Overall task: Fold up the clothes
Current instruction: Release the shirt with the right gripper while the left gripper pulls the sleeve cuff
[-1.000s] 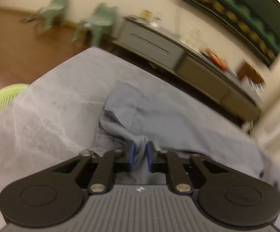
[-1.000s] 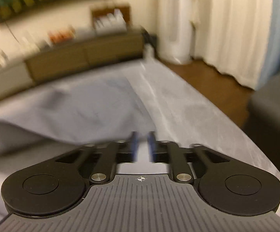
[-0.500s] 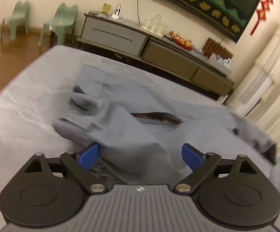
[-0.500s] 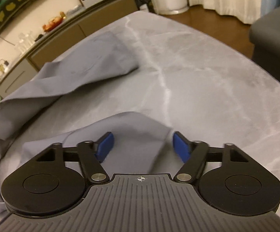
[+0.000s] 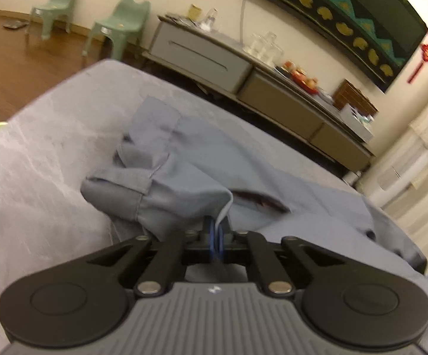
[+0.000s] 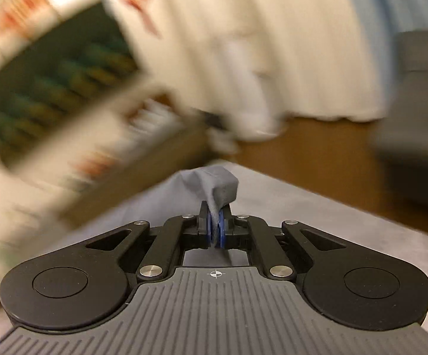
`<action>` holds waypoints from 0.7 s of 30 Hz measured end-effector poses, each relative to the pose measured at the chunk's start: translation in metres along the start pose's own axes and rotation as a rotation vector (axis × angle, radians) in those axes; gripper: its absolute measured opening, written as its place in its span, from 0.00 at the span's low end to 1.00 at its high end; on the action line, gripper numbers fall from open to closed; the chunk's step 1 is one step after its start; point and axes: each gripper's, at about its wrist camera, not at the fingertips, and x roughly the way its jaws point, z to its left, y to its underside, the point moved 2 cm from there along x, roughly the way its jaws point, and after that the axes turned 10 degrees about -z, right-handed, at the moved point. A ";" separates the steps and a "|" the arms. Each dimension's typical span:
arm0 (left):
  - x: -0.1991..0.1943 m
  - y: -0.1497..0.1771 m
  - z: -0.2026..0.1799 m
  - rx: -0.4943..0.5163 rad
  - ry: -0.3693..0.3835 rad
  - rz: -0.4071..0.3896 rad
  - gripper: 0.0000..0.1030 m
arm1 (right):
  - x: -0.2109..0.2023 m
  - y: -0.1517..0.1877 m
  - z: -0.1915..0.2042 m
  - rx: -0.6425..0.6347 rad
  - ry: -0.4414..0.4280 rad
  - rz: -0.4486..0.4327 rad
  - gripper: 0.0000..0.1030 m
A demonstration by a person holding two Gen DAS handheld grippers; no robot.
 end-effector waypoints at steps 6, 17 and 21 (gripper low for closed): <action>-0.028 -0.022 -0.013 -0.083 -0.002 -0.095 0.02 | 0.063 0.039 0.000 0.015 0.044 0.148 0.04; -0.050 -0.069 0.015 -0.213 -0.124 -0.231 0.01 | -0.019 -0.051 0.018 0.109 -0.109 -0.037 0.03; -0.006 -0.046 0.030 -0.204 -0.146 -0.060 0.04 | 0.061 0.032 0.030 -0.051 0.034 0.204 0.07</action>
